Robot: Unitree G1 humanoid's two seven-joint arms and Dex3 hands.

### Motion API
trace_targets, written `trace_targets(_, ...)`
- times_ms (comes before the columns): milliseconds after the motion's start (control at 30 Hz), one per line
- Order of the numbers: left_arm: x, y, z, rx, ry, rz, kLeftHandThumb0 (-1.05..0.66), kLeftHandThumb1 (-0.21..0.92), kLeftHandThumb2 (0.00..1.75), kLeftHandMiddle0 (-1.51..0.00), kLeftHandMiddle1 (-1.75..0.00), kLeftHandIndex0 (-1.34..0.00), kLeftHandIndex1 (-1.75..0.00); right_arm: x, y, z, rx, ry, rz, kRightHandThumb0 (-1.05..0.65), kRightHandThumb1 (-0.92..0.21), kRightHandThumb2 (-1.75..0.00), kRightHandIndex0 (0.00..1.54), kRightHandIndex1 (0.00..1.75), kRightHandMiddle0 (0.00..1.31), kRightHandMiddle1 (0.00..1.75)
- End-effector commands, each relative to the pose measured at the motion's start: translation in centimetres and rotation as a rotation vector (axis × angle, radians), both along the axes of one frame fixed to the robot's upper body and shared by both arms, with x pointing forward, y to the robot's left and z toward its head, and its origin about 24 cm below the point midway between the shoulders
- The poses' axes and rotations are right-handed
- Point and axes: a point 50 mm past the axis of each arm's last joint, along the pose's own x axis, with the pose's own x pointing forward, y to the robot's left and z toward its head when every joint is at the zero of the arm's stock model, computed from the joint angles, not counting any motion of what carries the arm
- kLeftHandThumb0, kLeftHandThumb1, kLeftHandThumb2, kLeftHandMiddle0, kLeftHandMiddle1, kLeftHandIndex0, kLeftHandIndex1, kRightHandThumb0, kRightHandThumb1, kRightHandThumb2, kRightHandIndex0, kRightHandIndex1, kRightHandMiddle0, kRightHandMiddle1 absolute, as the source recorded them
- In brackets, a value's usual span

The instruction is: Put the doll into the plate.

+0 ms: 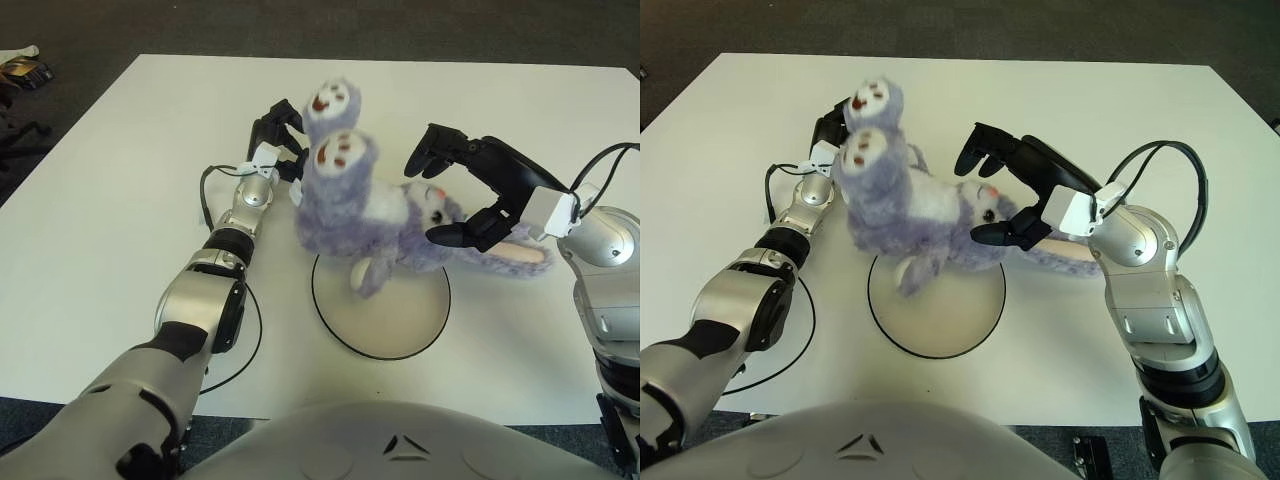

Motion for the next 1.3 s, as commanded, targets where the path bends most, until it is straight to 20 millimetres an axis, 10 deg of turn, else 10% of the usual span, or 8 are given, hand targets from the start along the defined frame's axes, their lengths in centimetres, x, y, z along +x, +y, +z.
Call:
trace_targets(0, 0.34, -0.06, 0.85, -0.003, -0.026, 0.001, 0.0, -0.14, 1.72, -0.99, -1.45, -0.8, -1.75, -0.19, -0.32, 0.14, -0.03, -0.013, 0.0, -0.4, -0.19, -1.12, 0.13, 0.93, 0.02, 1.28)
trace_targets(1267, 0.46, -0.14, 0.73, -0.017, 0.005, 0.01, 0.0, -0.12, 1.71, -0.97, -1.48, -0.77, -1.75, -0.73, -1.05, 0.07, -0.131, 0.038, 0.052, -0.54, -0.24, -1.02, 0.12, 0.81, 0.0, 1.13)
